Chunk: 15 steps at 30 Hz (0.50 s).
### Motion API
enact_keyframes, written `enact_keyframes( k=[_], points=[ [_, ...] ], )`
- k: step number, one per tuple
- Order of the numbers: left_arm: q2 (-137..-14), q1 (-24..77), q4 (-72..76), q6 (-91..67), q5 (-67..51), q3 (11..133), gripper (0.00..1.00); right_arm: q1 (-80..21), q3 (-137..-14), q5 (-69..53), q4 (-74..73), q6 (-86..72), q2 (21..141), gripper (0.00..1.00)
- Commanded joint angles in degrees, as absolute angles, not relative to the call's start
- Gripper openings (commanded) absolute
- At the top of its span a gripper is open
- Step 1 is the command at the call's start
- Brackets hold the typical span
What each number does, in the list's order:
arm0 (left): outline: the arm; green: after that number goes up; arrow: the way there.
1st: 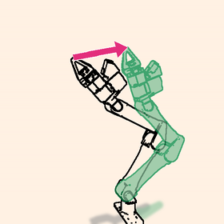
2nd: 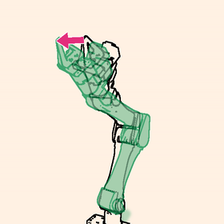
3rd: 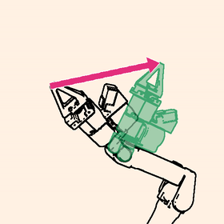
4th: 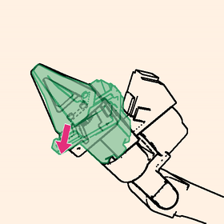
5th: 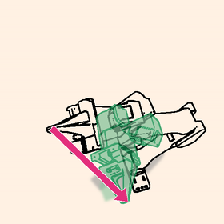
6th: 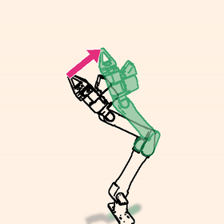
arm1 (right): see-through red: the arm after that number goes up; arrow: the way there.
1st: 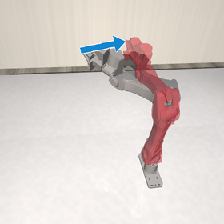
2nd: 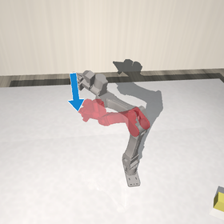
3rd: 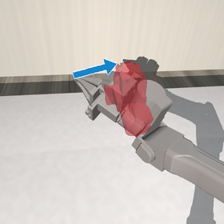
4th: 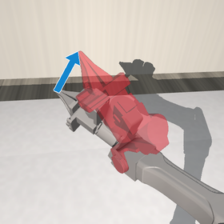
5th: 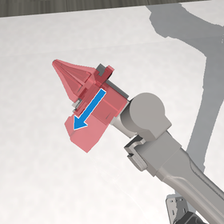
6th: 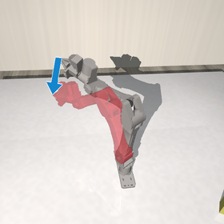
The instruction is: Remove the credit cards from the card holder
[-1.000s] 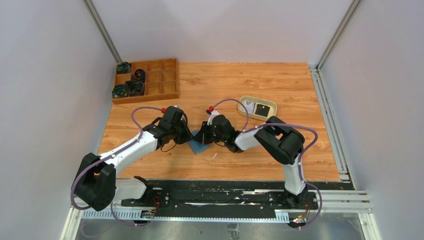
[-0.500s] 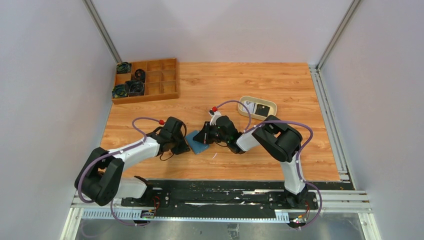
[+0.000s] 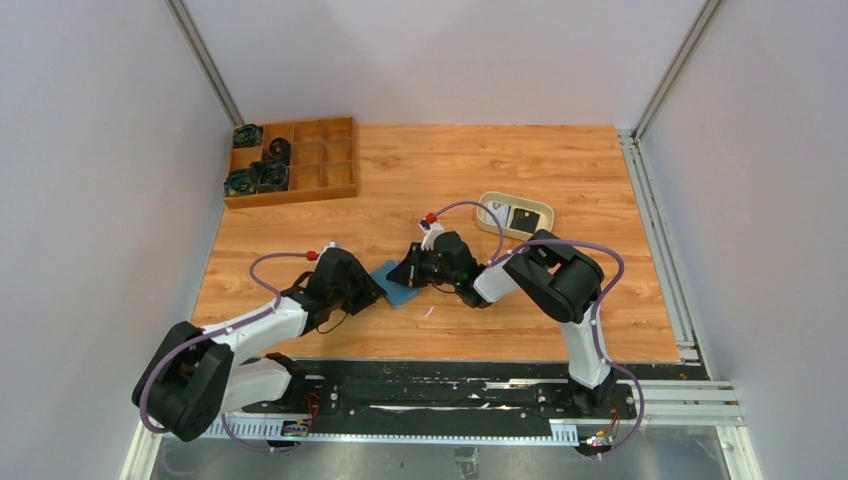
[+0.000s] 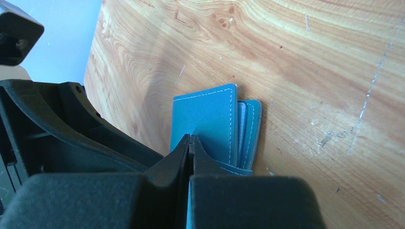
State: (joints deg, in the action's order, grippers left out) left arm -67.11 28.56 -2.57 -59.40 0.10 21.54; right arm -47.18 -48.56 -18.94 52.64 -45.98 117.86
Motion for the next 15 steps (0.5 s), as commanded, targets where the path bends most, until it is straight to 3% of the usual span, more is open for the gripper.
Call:
enact_keyframes(
  k=[1, 9, 15],
  points=[
    [-63.81, 28.30, -0.28, -63.34, 2.05, 17.48, 0.49, -46.14, -43.59, -13.84, 30.93, -41.66, 125.07, 0.00],
    [-65.79, 28.30, 10.97, -68.82, 1.43, 11.76, 0.52, -46.15, -43.50, -14.00, 31.11, -41.67, 125.07, 0.00],
    [-71.78, 28.30, 16.98, -71.18, 0.47, 11.53, 0.46, -46.06, -43.41, -13.97, 31.07, -41.66, 124.98, 0.00]
  ],
)
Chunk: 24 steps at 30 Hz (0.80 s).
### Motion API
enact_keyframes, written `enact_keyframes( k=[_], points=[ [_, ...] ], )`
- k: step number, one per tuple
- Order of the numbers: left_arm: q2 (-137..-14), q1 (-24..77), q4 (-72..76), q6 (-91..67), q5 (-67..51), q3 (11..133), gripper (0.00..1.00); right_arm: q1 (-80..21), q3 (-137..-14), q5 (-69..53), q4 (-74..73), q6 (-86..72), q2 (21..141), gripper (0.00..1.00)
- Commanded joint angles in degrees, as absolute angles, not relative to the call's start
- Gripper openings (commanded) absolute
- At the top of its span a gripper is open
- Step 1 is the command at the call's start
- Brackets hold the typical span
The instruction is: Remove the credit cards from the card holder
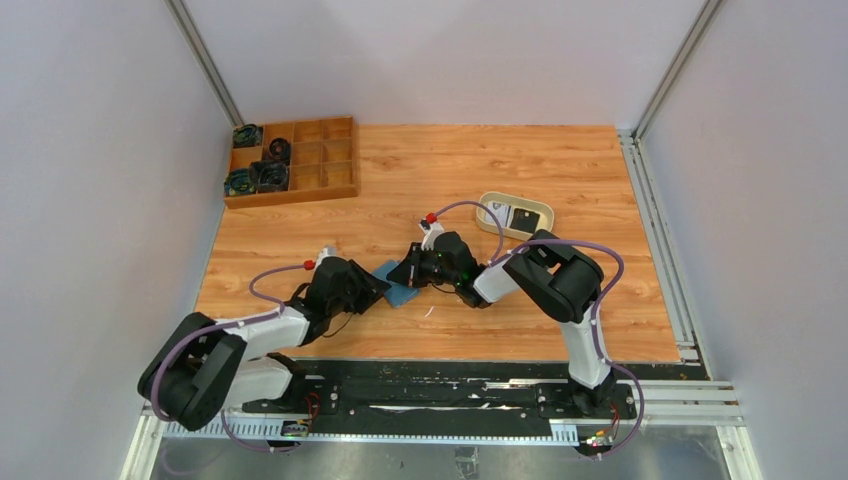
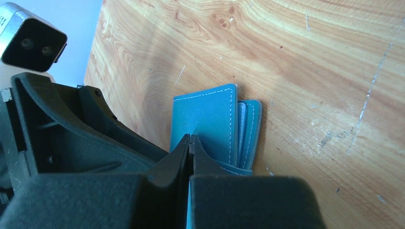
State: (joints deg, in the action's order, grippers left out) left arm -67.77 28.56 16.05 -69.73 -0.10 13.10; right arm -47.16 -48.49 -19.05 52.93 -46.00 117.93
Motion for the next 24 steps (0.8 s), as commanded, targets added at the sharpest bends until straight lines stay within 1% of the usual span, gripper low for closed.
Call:
enact_keyframes(
  k=[1, 4, 7, 8, 9, 10, 11, 13, 17, 19, 24],
  points=[
    [-72.26, 28.30, 17.16, -71.14, 0.38, 11.73, 0.45, -46.06, -43.42, -13.97, 31.10, -41.67, 124.98, 0.00],
    [-73.68, 28.30, 17.61, -71.02, 0.50, 11.82, 0.41, -45.98, -43.42, -13.97, 31.04, -41.74, 125.07, 0.00],
    [-74.87, 28.30, 17.86, -70.93, 0.69, 11.79, 0.31, -45.97, -43.48, -14.15, 31.07, -41.80, 124.98, 0.00],
    [-75.27, 28.30, 18.00, -70.93, 0.70, 11.79, 0.25, -45.97, -43.45, -14.23, 31.03, -41.77, 124.84, 0.00],
    [-75.64, 28.30, 18.12, -70.83, 0.70, 11.85, 0.22, -45.97, -43.58, -14.30, 30.98, -41.71, 124.70, 0.00],
    [-75.98, 28.30, 18.25, -70.72, 0.70, 11.92, 0.14, -45.97, -43.67, -14.32, 30.82, -41.62, 124.45, 0.00],
    [-76.21, 28.30, 18.35, -70.55, 0.70, 12.05, 0.09, -45.97, -43.68, -14.41, 30.65, -41.60, 123.98, 0.00],
    [-76.77, 28.30, 18.28, -70.20, 0.63, 12.34, 0.01, -45.97, -43.45, -14.35, 30.30, -41.59, 122.81, 0.00],
    [-76.80, 28.30, 18.20, -69.43, 0.53, 12.96, 0.00, -45.97, -42.74, -14.04, 28.40, -41.48, 117.28, 0.00],
    [-76.72, 28.30, 18.12, -68.94, 0.45, 13.19, 0.00, -45.97, -42.94, -13.42, 26.22, -41.22, 112.42, 0.00],
    [-77.52, 28.30, 18.11, -68.47, 0.35, 13.60, 0.00, -45.97, -46.20, -10.51, 19.92, -38.34, 105.17, 0.00]
  ],
)
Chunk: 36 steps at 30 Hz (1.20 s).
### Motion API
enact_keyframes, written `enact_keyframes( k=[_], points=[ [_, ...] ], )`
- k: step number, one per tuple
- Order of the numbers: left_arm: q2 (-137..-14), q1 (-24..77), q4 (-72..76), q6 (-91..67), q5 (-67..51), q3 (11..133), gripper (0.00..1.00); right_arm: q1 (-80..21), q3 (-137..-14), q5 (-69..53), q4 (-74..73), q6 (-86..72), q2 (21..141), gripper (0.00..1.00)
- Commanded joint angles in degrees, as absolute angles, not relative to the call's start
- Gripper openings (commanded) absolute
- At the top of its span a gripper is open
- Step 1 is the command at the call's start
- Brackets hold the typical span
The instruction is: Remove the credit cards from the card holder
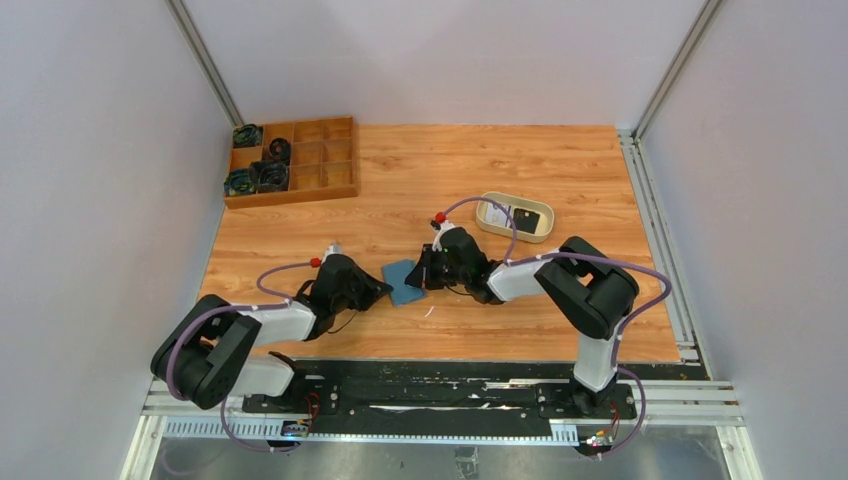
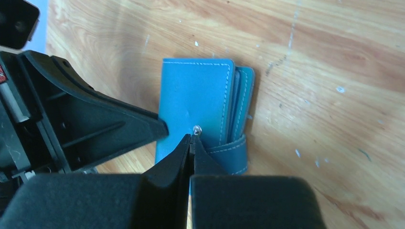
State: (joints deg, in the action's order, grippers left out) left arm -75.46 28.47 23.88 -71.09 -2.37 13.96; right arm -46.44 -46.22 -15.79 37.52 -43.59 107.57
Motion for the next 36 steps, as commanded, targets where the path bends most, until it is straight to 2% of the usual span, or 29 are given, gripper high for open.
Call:
enact_keyframes(
  k=[1, 36],
  points=[
    [-77.72, 28.30, 18.11, -68.39, 0.35, 13.72, 0.00, -45.97, -46.90, -10.25, 18.51, -37.89, 104.71, 0.00],
    [-78.35, 28.30, 12.83, -64.77, 0.35, 16.61, 0.00, -45.88, -55.92, -13.18, 25.26, -39.91, 107.76, 0.00]
  ],
)
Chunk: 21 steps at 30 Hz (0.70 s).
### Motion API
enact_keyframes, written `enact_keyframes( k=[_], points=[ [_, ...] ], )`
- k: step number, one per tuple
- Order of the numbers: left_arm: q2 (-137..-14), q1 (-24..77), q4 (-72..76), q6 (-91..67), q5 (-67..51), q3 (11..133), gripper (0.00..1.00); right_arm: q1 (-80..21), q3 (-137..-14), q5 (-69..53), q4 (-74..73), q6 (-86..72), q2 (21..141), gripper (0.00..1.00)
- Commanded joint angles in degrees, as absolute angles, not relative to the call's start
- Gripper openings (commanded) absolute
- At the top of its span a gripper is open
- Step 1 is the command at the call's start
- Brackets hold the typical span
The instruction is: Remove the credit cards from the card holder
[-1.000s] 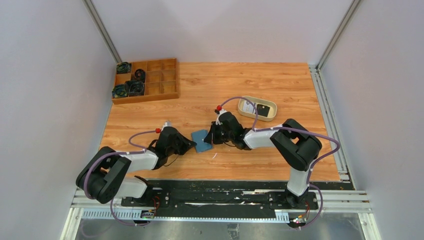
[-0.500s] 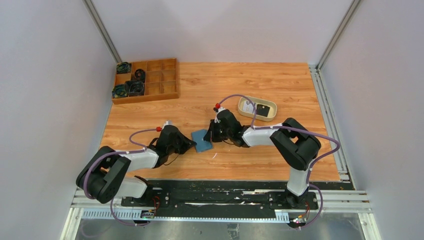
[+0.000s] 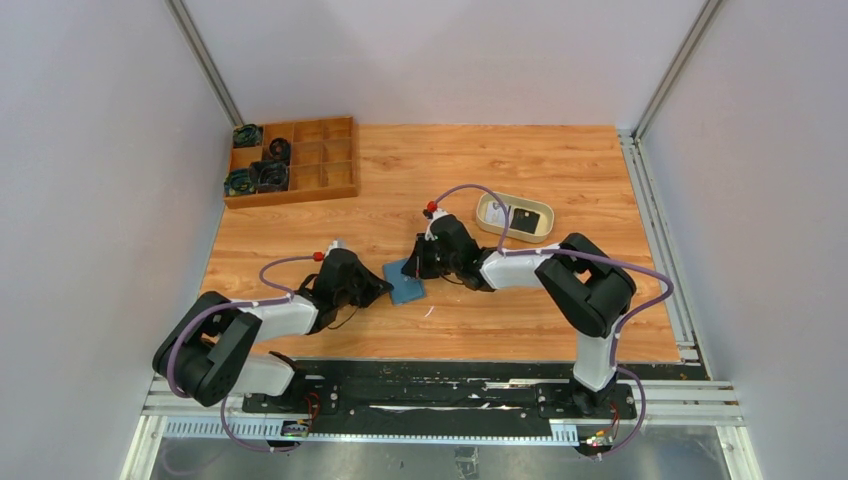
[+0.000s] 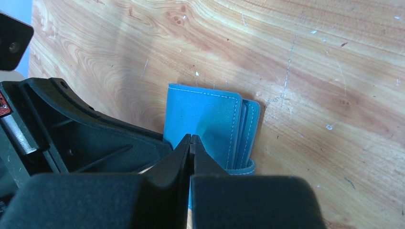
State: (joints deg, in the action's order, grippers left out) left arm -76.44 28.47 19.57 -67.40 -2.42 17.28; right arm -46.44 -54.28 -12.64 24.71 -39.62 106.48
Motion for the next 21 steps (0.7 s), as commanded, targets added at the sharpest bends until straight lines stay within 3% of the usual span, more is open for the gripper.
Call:
enact_keyframes(
  k=[1, 9, 15, 21],
  points=[
    [-78.39, 28.30, 12.83, -64.71, 0.35, 16.61, 0.00, -45.88, -56.11, -13.18, 25.10, -39.91, 107.91, 0.00],
    [-79.22, 28.30, 12.83, -64.62, 0.35, 16.88, 0.00, -45.92, -55.26, -14.11, 26.88, -39.27, 108.05, 0.00],
    [-80.04, 28.30, 12.83, -64.26, 0.35, 17.21, 0.00, -45.88, -57.23, -12.13, 22.44, -31.84, 101.02, 0.27],
    [-80.45, 28.30, 12.72, -63.73, 0.35, 17.64, 0.00, -46.80, -62.83, -7.02, 5.35, -21.78, 96.25, 0.42]
  ],
)
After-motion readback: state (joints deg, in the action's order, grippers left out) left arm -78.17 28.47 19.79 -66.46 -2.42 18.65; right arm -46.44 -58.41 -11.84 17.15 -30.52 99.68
